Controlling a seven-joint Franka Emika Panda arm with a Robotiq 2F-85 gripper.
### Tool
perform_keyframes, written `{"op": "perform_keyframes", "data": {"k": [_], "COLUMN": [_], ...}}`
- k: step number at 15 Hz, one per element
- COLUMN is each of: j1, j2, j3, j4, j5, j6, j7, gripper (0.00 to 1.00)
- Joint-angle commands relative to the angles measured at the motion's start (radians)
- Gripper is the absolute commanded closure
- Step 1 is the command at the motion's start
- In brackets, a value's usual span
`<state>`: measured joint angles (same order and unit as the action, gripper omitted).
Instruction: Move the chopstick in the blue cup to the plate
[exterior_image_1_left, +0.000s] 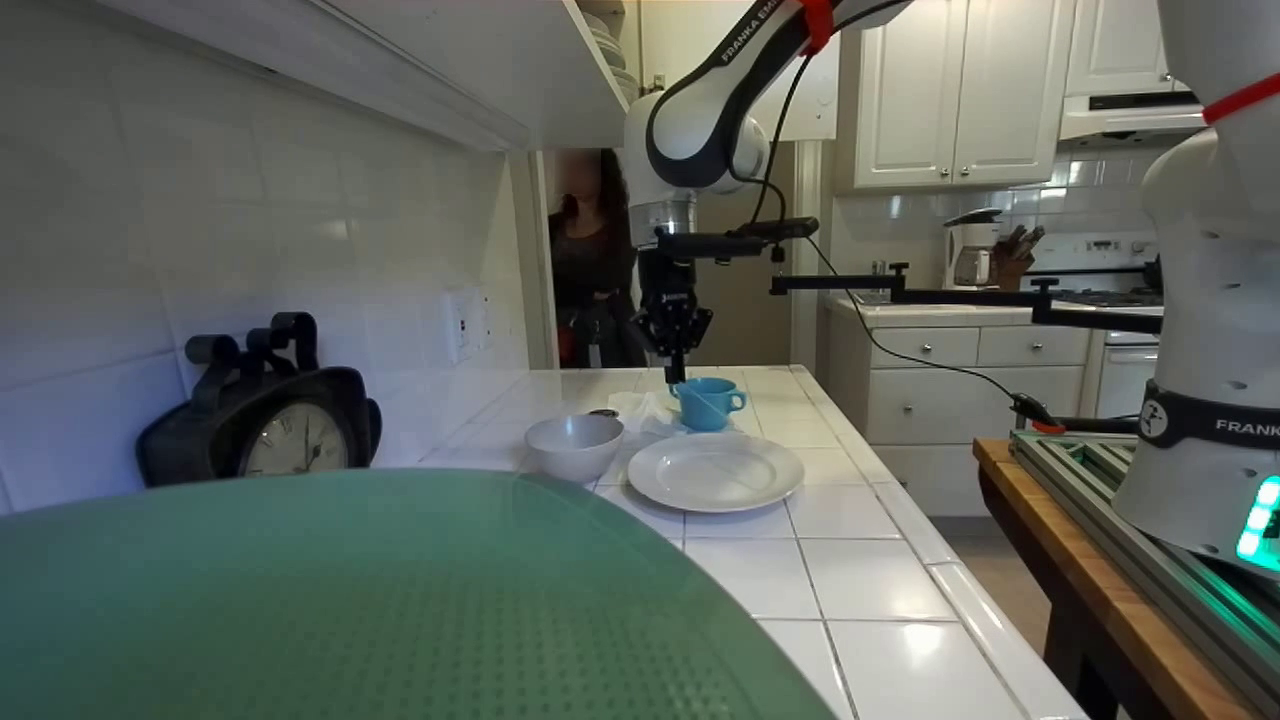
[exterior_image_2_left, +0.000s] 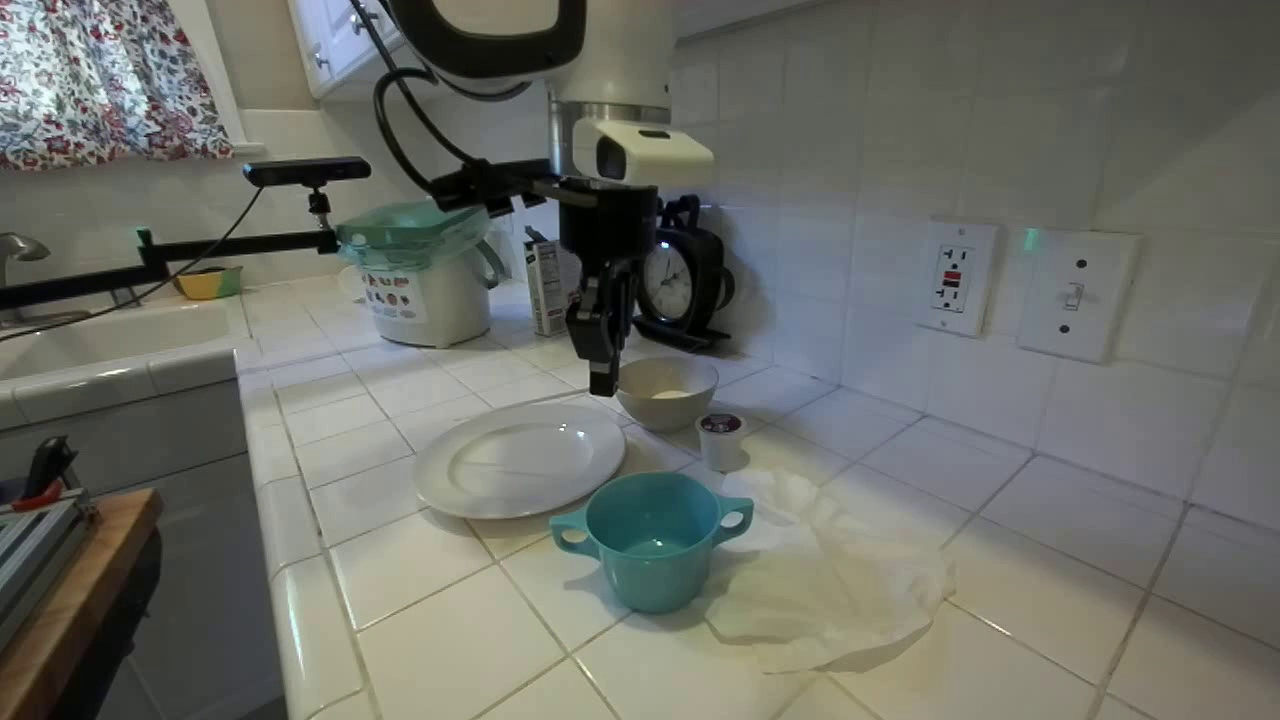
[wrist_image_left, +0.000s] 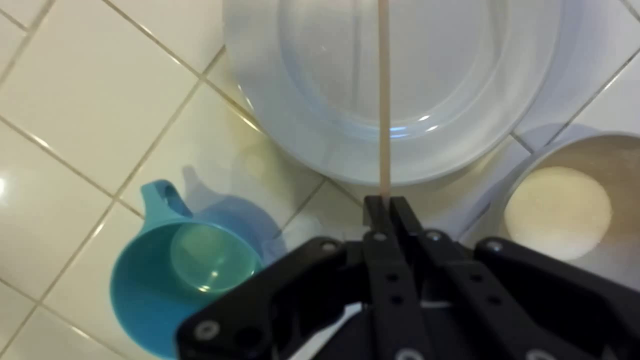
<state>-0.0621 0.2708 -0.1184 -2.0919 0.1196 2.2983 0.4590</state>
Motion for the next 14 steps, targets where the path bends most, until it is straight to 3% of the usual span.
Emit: {"op": "perform_keyframes", "data": {"k": [1, 14], "j1": [0.001, 0.01], "j2": [0.021, 0.115], "j3": [-0.013, -0.025], "j4": [-0.007, 0.001], "j5": [0.034, 0.038], "j6": [0.039, 0.113], "j7": [0.061, 0.131], "gripper": [0.98, 0.98]}}
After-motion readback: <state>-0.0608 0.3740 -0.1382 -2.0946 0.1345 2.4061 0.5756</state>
